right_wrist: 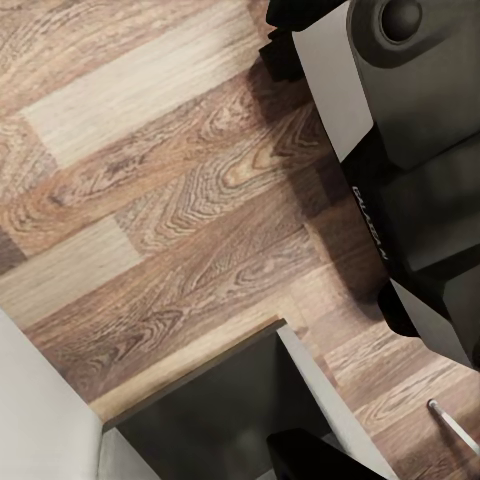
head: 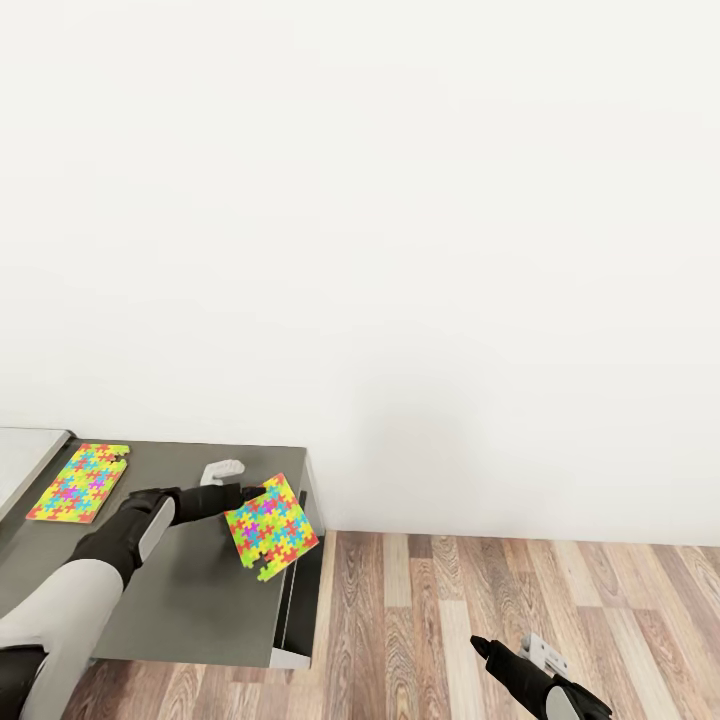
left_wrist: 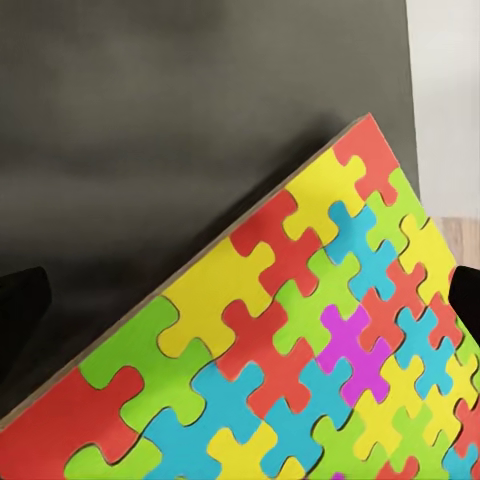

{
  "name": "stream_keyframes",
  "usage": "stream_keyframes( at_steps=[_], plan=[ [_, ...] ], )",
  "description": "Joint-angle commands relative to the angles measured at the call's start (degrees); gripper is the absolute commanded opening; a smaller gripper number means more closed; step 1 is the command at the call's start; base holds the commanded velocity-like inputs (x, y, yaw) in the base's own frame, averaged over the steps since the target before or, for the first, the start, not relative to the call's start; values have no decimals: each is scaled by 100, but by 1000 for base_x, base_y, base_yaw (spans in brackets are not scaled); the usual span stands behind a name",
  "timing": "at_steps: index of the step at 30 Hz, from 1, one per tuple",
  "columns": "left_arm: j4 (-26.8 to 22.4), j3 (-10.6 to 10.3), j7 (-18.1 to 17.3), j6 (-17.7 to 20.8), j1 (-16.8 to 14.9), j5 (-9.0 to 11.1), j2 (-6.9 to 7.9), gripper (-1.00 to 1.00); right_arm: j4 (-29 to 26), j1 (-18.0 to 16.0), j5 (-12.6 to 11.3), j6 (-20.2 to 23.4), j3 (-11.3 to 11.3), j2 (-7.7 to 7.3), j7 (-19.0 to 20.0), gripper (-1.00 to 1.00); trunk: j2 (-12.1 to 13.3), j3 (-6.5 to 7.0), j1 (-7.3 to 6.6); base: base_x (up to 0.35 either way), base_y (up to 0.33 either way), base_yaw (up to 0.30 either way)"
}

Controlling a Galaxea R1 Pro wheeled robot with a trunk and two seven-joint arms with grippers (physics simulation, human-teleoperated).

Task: Put all the toys in the child's room - the three board games (two on the bed and one on the table), the two jigsaw puzzles on the table, and the tennis ball on the table - inside the toy box on the table in the child's room.

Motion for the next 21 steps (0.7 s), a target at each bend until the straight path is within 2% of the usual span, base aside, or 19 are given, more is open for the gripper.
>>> stream_keyframes(
  at_steps=[1,12,21],
  plan=[
    [-2,7,-10,42,-3,31,2,100,-7,-2,-20,37,-21,2,19,100,-10,-9,3,0,0,0],
    [-4,20,-13,-10,-3,38,25,100,-7,-2,-20,37,-21,2,19,100,-10,-9,3,0,0,0],
    [-292,63,-41,-49,4,52,158,100,-7,-2,-20,37,-21,2,19,100,-10,-9,3,0,0,0]
  ],
)
